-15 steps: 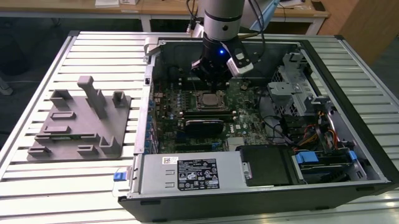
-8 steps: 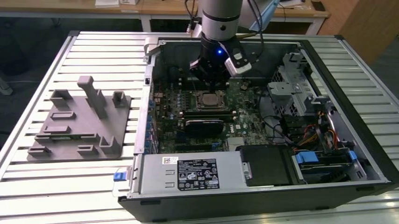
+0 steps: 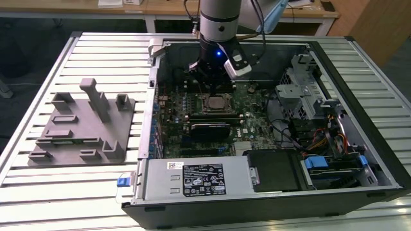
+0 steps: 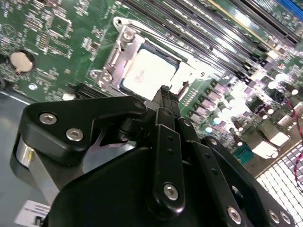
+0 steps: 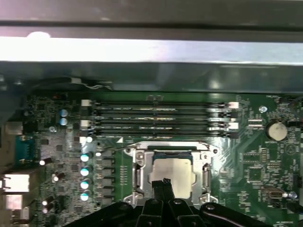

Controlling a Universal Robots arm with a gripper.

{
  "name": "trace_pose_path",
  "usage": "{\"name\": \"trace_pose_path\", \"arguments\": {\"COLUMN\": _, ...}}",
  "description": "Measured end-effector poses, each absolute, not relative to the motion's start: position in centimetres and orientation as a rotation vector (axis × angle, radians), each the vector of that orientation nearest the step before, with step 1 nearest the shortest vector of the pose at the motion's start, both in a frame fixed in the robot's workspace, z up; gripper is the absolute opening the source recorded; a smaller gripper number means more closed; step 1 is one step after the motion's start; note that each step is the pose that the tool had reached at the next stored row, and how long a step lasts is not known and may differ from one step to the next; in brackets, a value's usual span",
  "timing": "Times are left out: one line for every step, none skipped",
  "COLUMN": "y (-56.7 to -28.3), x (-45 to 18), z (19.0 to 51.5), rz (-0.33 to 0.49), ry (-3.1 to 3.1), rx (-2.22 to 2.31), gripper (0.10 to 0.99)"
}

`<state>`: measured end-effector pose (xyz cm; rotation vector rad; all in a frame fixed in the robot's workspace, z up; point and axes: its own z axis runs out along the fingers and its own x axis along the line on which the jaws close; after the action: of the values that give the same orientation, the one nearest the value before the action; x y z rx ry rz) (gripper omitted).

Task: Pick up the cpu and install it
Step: 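Install the first cpu locking lever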

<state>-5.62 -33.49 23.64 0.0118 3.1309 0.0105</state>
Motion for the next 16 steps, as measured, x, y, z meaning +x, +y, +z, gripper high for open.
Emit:
{"name": "trace_pose_path", "arguments": {"y": -33.5, "x": -5.8, "z": 23.6, "rz": 0.01, "ry": 3.131, "rx": 0.012, "gripper": 0.106}}
{"name": "trace_pose_path", "arguments": {"y": -33.5, "x": -6.0, "z": 23.6, "rz": 0.01, "ry": 3.131, "rx": 0.012, "gripper": 0.106}}
{"name": "trace_pose_path", "arguments": {"y": -33.5, "x": -6.3, "z": 23.6, "rz": 0.01, "ry": 3.131, "rx": 0.012, "gripper": 0.106}}
{"name": "trace_pose_path", "arguments": {"y": -33.5, "x": -6.5, "z": 23.6, "rz": 0.01, "ry": 3.131, "rx": 0.012, "gripper": 0.106}}
{"name": "trace_pose_path", "arguments": {"y": -33.5, "x": -6.8, "z": 23.6, "rz": 0.01, "ry": 3.131, "rx": 0.012, "gripper": 0.106}}
{"name": "trace_pose_path", "arguments": {"y": -33.5, "x": -7.0, "z": 23.6, "rz": 0.01, "ry": 3.131, "rx": 0.012, "gripper": 0.106}}
{"name": "trace_pose_path", "arguments": {"y": -33.5, "x": -7.2, "z": 23.6, "rz": 0.01, "ry": 3.131, "rx": 0.012, "gripper": 0.106}}
{"name": "trace_pose_path", "arguments": {"y": -33.5, "x": -7.4, "z": 23.6, "rz": 0.01, "ry": 3.131, "rx": 0.012, "gripper": 0.106}}
{"name": "trace_pose_path", "arguments": {"y": -33.5, "x": -7.7, "z": 23.6, "rz": 0.01, "ry": 3.131, "rx": 0.012, "gripper": 0.106}}
{"name": "trace_pose_path", "arguments": {"y": -33.5, "x": -7.9, "z": 23.6, "rz": 0.011, "ry": 3.131, "rx": 0.012, "gripper": 0.106}}
{"name": "trace_pose_path", "arguments": {"y": -33.5, "x": -8.1, "z": 23.6, "rz": 0.01, "ry": 3.131, "rx": 0.012, "gripper": 0.106}}
{"name": "trace_pose_path", "arguments": {"y": -33.5, "x": -8.2, "z": 23.6, "rz": 0.011, "ry": 3.131, "rx": 0.012, "gripper": 0.106}}
{"name": "trace_pose_path", "arguments": {"y": -33.5, "x": -8.5, "z": 23.6, "rz": 0.01, "ry": 3.131, "rx": 0.012, "gripper": 0.106}}
{"name": "trace_pose_path", "arguments": {"y": -33.5, "x": -8.6, "z": 23.6, "rz": 0.01, "ry": 3.131, "rx": 0.012, "gripper": 0.106}}
{"name": "trace_pose_path", "arguments": {"y": -33.5, "x": -8.8, "z": 23.6, "rz": 0.01, "ry": 3.131, "rx": 0.012, "gripper": 0.106}}
{"name": "trace_pose_path", "arguments": {"y": -33.5, "x": -9.0, "z": 23.6, "rz": 0.01, "ry": 3.131, "rx": 0.012, "gripper": 0.106}}
